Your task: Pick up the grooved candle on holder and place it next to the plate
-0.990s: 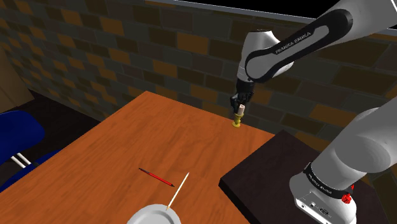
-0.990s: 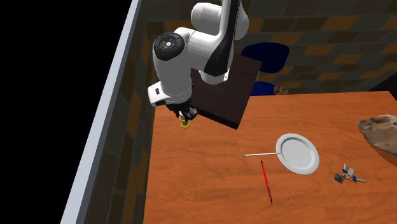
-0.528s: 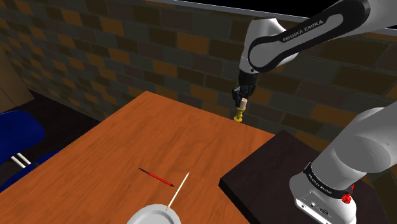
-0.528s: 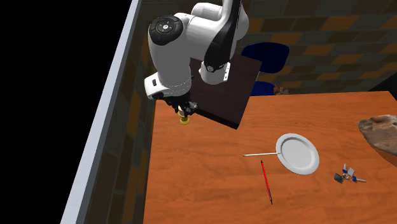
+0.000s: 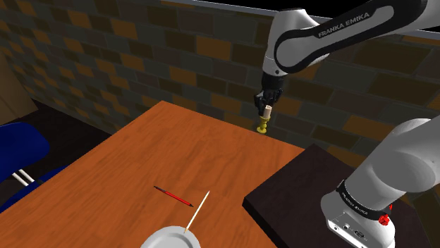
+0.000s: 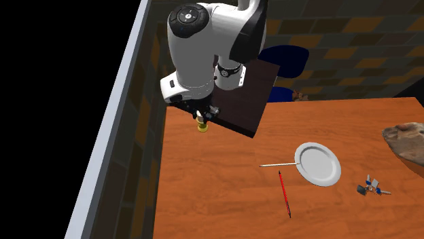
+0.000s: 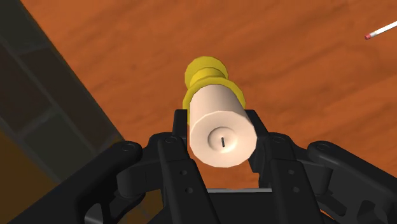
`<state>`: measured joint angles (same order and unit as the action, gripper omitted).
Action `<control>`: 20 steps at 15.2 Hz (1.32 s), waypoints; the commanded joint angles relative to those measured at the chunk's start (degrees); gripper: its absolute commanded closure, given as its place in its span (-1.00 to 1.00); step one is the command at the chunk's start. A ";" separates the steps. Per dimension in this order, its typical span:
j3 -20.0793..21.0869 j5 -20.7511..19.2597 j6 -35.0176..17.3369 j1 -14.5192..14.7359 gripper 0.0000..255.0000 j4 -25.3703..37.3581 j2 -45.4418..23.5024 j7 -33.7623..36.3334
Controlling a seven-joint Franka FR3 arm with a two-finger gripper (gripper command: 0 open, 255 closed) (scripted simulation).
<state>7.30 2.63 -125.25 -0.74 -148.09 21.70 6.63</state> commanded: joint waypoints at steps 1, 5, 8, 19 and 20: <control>2.07 0.90 0.12 1.39 1.00 0.88 -0.72 2.87; 6.37 2.46 0.15 4.10 1.00 2.83 -2.50 8.82; 9.54 3.16 0.16 5.87 1.00 5.00 -4.53 13.37; 20.12 0.47 0.88 10.96 1.00 17.79 -16.61 31.30; 20.93 -0.25 1.08 11.43 1.00 19.32 -18.05 33.04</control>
<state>27.45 2.76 -124.48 10.20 -129.93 4.55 37.98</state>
